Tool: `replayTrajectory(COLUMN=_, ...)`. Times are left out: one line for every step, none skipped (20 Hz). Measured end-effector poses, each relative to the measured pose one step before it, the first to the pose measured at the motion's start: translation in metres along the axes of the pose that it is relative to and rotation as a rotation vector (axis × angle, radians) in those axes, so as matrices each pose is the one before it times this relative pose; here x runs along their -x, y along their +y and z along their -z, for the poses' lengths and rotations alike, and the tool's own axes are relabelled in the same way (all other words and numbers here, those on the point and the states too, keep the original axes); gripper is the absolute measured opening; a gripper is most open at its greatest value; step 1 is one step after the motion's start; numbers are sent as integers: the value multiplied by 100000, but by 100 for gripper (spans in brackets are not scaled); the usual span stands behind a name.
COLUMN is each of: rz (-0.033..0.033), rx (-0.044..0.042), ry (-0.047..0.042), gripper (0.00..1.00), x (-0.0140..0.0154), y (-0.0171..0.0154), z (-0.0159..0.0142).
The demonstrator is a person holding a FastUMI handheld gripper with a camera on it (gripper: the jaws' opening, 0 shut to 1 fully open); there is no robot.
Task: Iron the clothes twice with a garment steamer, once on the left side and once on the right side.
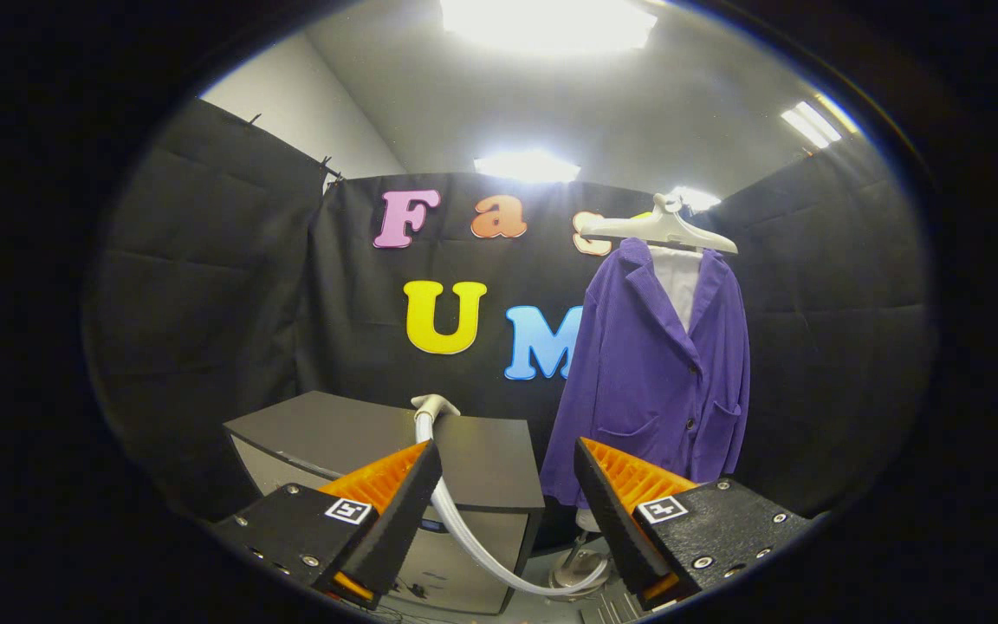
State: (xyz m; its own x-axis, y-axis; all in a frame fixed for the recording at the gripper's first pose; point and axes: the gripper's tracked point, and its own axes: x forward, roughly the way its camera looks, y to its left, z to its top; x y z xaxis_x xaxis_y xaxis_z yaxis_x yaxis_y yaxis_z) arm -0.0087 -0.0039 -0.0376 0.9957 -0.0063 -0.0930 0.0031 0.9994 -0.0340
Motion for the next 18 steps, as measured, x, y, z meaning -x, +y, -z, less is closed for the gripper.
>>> replayTrajectory(rz=-1084, rx=-258, ry=-218, gripper=95, x=57, y=-147, z=-264)
replayTrajectory(rz=-1232, rx=-218, ry=-498, gripper=95, x=22, y=-55, z=-488)
replayTrajectory(rz=-1265, rx=-94, ry=-844, gripper=95, x=48, y=-12, z=-354)
replayTrajectory(rz=-1522, rx=108, ry=-748, gripper=95, x=89, y=-29, z=-497)
replayTrajectory(rz=-1575, rx=334, ry=-542, gripper=95, x=47, y=-9, z=-225)
replayTrajectory(rz=-1421, rx=643, ry=-784, gripper=95, x=86, y=-52, z=-326)
replayTrajectory(rz=-1189, rx=770, ry=-933, gripper=95, x=132, y=-166, z=-285)
replayTrajectory(rz=-1439, rx=642, ry=-626, gripper=95, x=134, y=-132, z=-163)
replayTrajectory(rz=-1821, rx=231, ry=53, gripper=95, x=147, y=-10, z=148)
replayTrajectory(rz=-1791, rx=-201, ry=342, gripper=95, x=5, y=-27, z=238)
replayTrajectory(rz=-1564, rx=-331, ry=-70, gripper=95, x=275, y=-161, z=237)
replayTrajectory(rz=-1635, rx=-381, ry=-890, gripper=95, x=365, y=-61, z=16)
replayTrajectory(rz=-1670, rx=-285, ry=-386, gripper=95, x=244, y=-20, z=243)
replayTrajectory(rz=-1396, rx=-234, ry=138, gripper=95, x=252, y=37, z=299)
replayTrajectory(rz=-1112, rx=-243, ry=1022, gripper=95, x=65, y=-139, z=562)
replayTrajectory(rz=-587, rx=-311, ry=1287, gripper=95, x=62, y=-101, z=338)
replayTrajectory(rz=-825, rx=-753, ry=402, gripper=95, x=-168, y=1, z=42)
replayTrajectory(rz=-1415, rx=-1038, ry=105, gripper=95, x=-307, y=232, z=-164)
